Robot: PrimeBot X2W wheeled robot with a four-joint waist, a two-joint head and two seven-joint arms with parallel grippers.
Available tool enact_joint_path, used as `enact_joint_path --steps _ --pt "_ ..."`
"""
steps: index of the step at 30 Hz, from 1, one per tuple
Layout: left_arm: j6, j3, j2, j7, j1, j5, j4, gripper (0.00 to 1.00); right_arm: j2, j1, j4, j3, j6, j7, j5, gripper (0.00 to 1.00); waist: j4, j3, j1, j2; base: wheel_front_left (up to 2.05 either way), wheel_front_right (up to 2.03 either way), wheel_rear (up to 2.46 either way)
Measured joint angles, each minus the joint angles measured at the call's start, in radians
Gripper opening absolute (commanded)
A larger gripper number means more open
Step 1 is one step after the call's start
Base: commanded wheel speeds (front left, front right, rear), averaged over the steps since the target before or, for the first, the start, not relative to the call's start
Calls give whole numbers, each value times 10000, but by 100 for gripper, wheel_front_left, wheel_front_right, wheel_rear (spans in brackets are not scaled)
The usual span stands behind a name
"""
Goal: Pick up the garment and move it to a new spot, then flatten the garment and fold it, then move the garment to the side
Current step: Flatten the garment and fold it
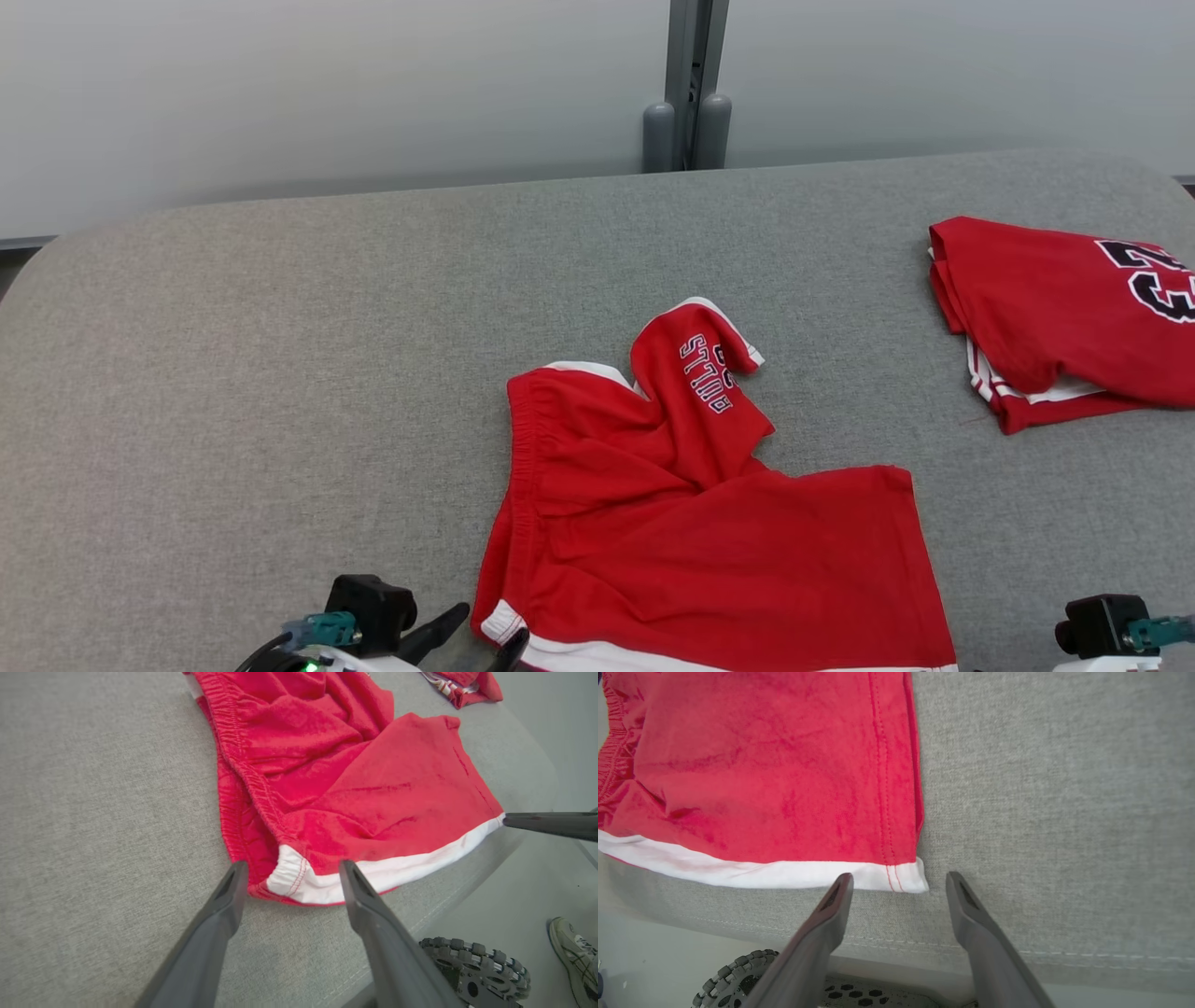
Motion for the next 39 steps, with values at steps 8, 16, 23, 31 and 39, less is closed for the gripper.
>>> enact_joint_path --steps 8,16,23,31,39 --pt "40 -215 163 238 -224 29 443 100 119 -177 261 334 0 182 -13 100 -48 156 0 0 0 0 0" --pt "33 -585 228 184 -600 104 713 100 123 -295 347 481 0 224 -12 64 -71 151 0 0 0 0 0" --pt "2 -966 284 167 -929 -109 1275 0 92 -422 280 842 0 167 111 0 -133 102 0 0 0 0 0" --pt "-15 -959 535 -364 -940 -435 1024 0 -132 -510 -165 1032 0 -441 545 0 -96 -89 0 0 0 0 0" --pt "136 -263 882 -997 -740 -706 -389 0 -527 -350 -1553 476 -2 -1243 1064 0 -30 -352 0 0 0 0 0"
